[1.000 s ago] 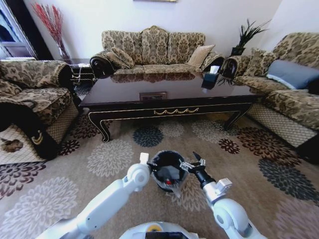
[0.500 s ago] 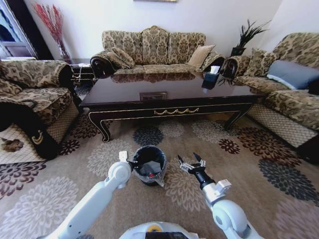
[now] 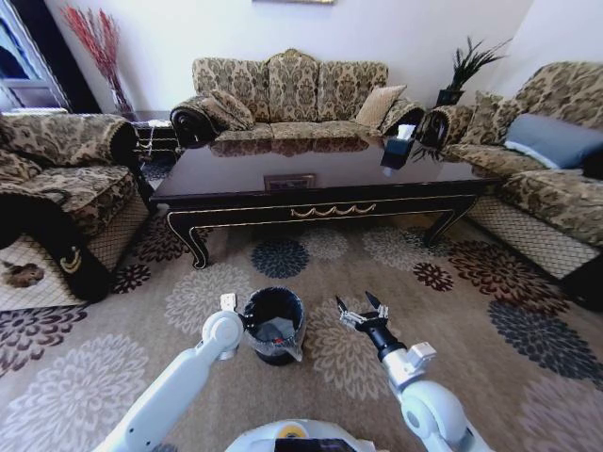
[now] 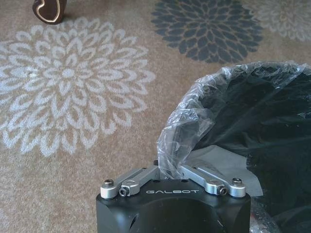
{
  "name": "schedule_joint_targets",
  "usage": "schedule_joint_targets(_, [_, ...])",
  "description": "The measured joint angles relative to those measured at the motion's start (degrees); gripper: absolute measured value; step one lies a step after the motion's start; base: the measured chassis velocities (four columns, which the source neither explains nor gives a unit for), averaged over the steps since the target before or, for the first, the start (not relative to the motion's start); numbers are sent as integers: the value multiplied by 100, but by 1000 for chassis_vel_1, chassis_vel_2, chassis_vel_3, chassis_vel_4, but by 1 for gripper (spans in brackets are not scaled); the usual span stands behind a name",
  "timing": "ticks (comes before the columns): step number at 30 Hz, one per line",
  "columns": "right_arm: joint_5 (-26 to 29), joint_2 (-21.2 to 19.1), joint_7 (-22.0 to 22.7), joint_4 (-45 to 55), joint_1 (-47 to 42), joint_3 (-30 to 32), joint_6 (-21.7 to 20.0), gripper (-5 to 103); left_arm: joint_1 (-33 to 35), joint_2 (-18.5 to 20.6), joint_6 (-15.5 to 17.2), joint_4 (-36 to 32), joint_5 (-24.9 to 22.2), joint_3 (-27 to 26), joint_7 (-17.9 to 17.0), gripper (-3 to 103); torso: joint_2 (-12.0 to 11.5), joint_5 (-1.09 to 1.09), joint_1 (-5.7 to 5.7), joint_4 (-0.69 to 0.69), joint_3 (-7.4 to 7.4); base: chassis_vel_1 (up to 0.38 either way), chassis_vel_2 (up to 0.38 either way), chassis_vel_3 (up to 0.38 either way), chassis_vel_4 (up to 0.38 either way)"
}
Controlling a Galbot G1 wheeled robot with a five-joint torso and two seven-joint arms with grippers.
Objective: Move to the front of the table and pick up the trash from the floor, then place it into the trash bin.
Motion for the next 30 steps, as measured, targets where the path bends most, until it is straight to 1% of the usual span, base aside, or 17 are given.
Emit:
schedule_joint_targets(4, [-5, 1, -1, -2, -21, 0, 0, 100, 8, -14, 31, 1, -38, 2, -17, 1, 0, 0, 0, 0, 0, 0, 0, 0, 0])
schedule_joint_targets(9, [-23, 26, -7, -32, -47, -8, 4, 100, 53, -28, 53, -11, 95, -14, 76, 23, 0, 0, 0, 0, 0, 0, 0, 0, 0])
schedule_joint_targets(13, [-49, 56, -17, -46, -61, -29, 18, 100, 113, -26, 44, -28, 203, -41, 126, 33, 0, 0, 0, 0, 0, 0, 0, 0, 0])
schedule_joint_targets(15, [-50, 55, -19, -46, -63, -33, 22, 100, 153, 19, 18, -112, 304, -48, 238, 44, 0, 0, 0, 0, 0, 0, 0, 0, 0])
schedule_joint_targets(16, [-51, 51, -19, -46, -62, -33, 23, 100, 174, 45, -8, -163, 395, -54, 392, 44, 0, 0, 0, 0, 0, 0, 0, 0, 0])
schedule_joint_targets(17, [-50, 45, -20, -51, -47, -33, 25, 100, 229, 105, -111, -284, 769, -61, 784, 55, 0, 0, 0, 0, 0, 0, 0, 0, 0])
schedule_joint_targets(18, [-50, 45, -20, -51, -47, -33, 25, 100, 229, 105, -111, -284, 769, -61, 784, 55, 0, 0, 0, 0, 0, 0, 0, 0, 0])
schedule_joint_targets(19, [-51, 45, -22, -51, -46, -32, 25, 100, 267, 130, -177, -353, 973, -78, 959, 55, 0, 0, 0, 0, 0, 0, 0, 0, 0])
schedule_joint_targets(21, [-50, 55, -27, -43, -58, -30, 25, 100, 385, 160, -303, -500, 1379, -179, 1300, 66, 0, 0, 0, 0, 0, 0, 0, 0, 0])
schedule_joint_targets(22, [-51, 59, -28, -23, -84, -23, 30, 100, 547, 207, -463, -650, 1794, -331, 1659, 71, 0, -1, 0, 0, 0, 0, 0, 0, 0])
schedule_joint_targets(23, [-52, 59, -29, -15, -100, -12, 48, 100, 629, 252, -571, -724, 2014, -409, 1831, 71, 0, -1, 0, 0, 0, 0, 0, 0, 0])
schedule_joint_targets(24, [-53, 55, -29, -13, -110, 5, 76, 100, 728, 309, -744, -792, 2279, -494, 2063, 76, 0, 0, 0, 0, 0, 0, 0, 0, 0])
schedule_joint_targets(25, [-53, 55, -29, -13, -110, 5, 76, 100, 728, 309, -744, -792, 2279, -494, 2063, 76, 0, 0, 0, 0, 0, 0, 0, 0, 0])
schedule_joint_targets(27, [-51, 52, -22, -11, -117, 51, 134, 100, 943, 422, -1171, -897, 2844, -672, 2573, 88, 0, -1, 0, 0, 0, 0, 0, 0, 0])
schedule_joint_targets(28, [-12, 65, -25, 7, -123, 89, 211, 100, 1165, 503, -1537, -986, 3290, -866, 2963, 93, 0, 1, 0, 0, 0, 0, 0, 0, 0])
schedule_joint_targets(29, [19, 119, -26, 22, -120, 116, 341, 100, 1427, 520, -1810, -1078, 3582, -1096, 3209, 93, 0, 0, 0, -1, 0, 0, 0, 0, 0])
schedule_joint_targets(30, [19, 119, -26, 22, -120, 116, 341, 100, 1427, 520, -1810, -1078, 3582, -1096, 3209, 93, 0, 0, 0, -1, 0, 0, 0, 0, 0])
